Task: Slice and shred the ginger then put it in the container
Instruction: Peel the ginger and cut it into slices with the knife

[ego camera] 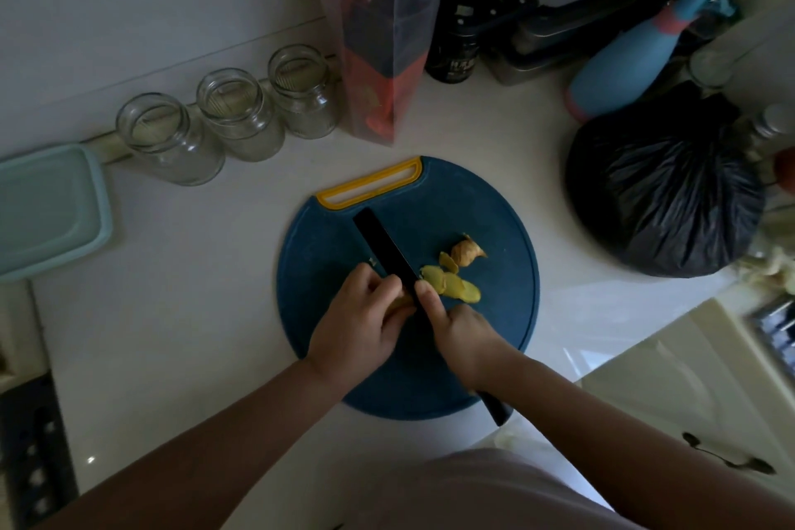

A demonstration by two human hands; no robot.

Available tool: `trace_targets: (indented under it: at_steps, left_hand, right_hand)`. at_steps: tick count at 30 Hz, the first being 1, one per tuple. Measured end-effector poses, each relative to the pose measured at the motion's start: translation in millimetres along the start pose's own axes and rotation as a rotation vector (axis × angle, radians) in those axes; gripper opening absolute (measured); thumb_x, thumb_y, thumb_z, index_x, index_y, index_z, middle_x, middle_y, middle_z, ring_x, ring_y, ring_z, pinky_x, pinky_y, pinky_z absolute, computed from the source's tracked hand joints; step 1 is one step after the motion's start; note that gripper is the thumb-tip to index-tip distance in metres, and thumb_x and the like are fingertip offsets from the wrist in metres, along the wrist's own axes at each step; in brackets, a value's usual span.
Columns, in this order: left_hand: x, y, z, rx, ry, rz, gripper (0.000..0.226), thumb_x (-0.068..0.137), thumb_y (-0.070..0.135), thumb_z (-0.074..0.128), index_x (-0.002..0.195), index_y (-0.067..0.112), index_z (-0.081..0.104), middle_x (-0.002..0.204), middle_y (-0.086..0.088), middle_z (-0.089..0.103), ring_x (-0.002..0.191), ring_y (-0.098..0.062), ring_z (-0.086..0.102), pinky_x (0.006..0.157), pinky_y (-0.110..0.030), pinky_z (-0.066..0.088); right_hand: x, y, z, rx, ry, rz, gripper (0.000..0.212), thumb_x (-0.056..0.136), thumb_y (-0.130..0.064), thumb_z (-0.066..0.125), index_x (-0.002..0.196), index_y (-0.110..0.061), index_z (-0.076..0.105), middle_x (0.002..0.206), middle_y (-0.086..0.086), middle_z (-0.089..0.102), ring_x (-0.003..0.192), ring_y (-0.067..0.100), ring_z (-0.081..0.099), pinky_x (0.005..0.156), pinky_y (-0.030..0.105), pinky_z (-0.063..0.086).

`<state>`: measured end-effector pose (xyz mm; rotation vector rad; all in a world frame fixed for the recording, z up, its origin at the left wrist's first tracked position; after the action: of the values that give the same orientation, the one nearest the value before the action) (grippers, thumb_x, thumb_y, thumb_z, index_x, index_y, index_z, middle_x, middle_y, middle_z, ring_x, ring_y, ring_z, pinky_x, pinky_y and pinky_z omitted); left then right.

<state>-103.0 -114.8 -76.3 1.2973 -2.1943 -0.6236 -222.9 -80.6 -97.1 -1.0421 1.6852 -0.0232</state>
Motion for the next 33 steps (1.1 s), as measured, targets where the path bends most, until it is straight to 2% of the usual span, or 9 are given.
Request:
trace_targets:
  at_steps: [4,7,10,13,16,19,24,30,33]
  left_hand:
    - [-1,-3,-1,-0.037,-0.015,-0.052,0.026,0.084,0.043,0.056,0.090,0.018,0.048,0.087,-0.001,0.045,0.069,-0.018,0.051,0.055,-0.028,0.047]
    - [0,-2,-5,-0.085,-0.029,-0.070,0.028,0.080,0.045,0.059,0.094,0.025,0.045,0.091,0.003,0.047,0.075,-0.015,0.054,0.061,-0.026,0.047]
    - [-2,-3,-6,-0.109,-0.043,-0.096,0.042,0.074,0.035,0.074,0.104,0.024,0.046,0.098,0.005,0.049,0.086,-0.012,0.056,0.070,-0.026,0.050]
    - [-3,-3,-8,-0.062,-0.039,-0.113,0.056,0.068,0.030,0.084,0.109,0.011,0.053,0.103,-0.001,0.052,0.089,-0.013,0.056,0.073,-0.025,0.050]
    - [-6,-6,-9,0.087,-0.045,-0.102,0.062,0.061,0.036,0.087,0.106,0.008,0.054,0.099,-0.005,0.054,0.086,-0.019,0.057,0.071,-0.030,0.051]
    - [-17,-7,-12,0.232,-0.003,-0.082,0.052,0.065,0.041,0.081,0.097,0.007,0.058,0.089,-0.006,0.057,0.078,-0.023,0.060,0.063,-0.033,0.052]
    - [-19,3,-13,0.355,0.057,-0.042,0.052,0.081,0.057,0.050,0.087,0.007,0.063,0.078,-0.006,0.056,0.070,-0.024,0.056,0.056,-0.034,0.051]
    - [-28,-2,-12,0.143,0.076,-0.143,0.056,0.085,0.057,0.048,0.113,0.010,0.057,0.094,-0.006,0.054,0.084,-0.023,0.058,0.073,-0.036,0.053]
    - [-23,5,-12,0.227,0.076,-0.078,0.050,0.087,0.053,0.048,0.117,0.013,0.055,0.089,-0.005,0.054,0.079,-0.022,0.057,0.067,-0.036,0.052]
  right_hand:
    - [-1,0,1,0.030,0.007,-0.036,0.059,0.095,-0.065,0.023,0.070,-0.016,0.048,0.073,0.013,0.053,0.067,0.017,0.052,0.071,0.030,0.039]
    - [-6,11,5,0.179,0.002,-0.014,0.065,0.087,-0.075,0.030,0.061,-0.017,0.045,0.058,0.004,0.047,0.050,0.015,0.046,0.057,0.030,0.042]
    - [-14,20,13,0.342,-0.095,0.012,0.071,0.081,-0.080,0.035,0.055,-0.014,0.038,0.048,0.002,0.037,0.039,0.016,0.035,0.041,0.022,0.035]
    - [-18,23,12,0.396,-0.179,-0.034,0.065,0.086,-0.071,0.045,0.062,-0.011,0.047,0.050,0.005,0.041,0.042,0.019,0.040,0.045,0.024,0.039]
    - [-24,18,6,0.392,-0.205,-0.160,0.050,0.093,-0.053,0.049,0.076,-0.007,0.056,0.051,0.004,0.048,0.046,0.020,0.048,0.056,0.029,0.044]
    - [-30,15,4,0.342,-0.175,-0.170,0.047,0.099,-0.049,0.040,0.082,-0.007,0.054,0.050,0.005,0.048,0.042,0.019,0.049,0.051,0.027,0.046]
    - [-35,11,-9,0.297,-0.033,-0.037,0.067,0.095,-0.066,0.024,0.076,-0.009,0.052,0.046,0.003,0.043,0.034,0.014,0.038,0.038,0.020,0.036]
    - [-38,11,-11,0.278,-0.018,0.033,0.066,0.091,-0.071,0.028,0.066,-0.012,0.041,0.043,0.000,0.038,0.029,0.012,0.033,0.037,0.016,0.030]
    - [-36,7,-12,0.199,-0.007,0.040,0.066,0.092,-0.070,0.027,0.068,-0.012,0.043,0.050,0.003,0.043,0.032,0.013,0.038,0.037,0.017,0.032]
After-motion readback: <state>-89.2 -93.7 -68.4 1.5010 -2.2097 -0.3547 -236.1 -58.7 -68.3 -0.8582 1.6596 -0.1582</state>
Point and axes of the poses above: each hand's wrist, its own x-axis towards the middle knuckle, its own z-axis out of the palm, y = z × x, the point moved 9 cm from there along x, towards the middle knuckle
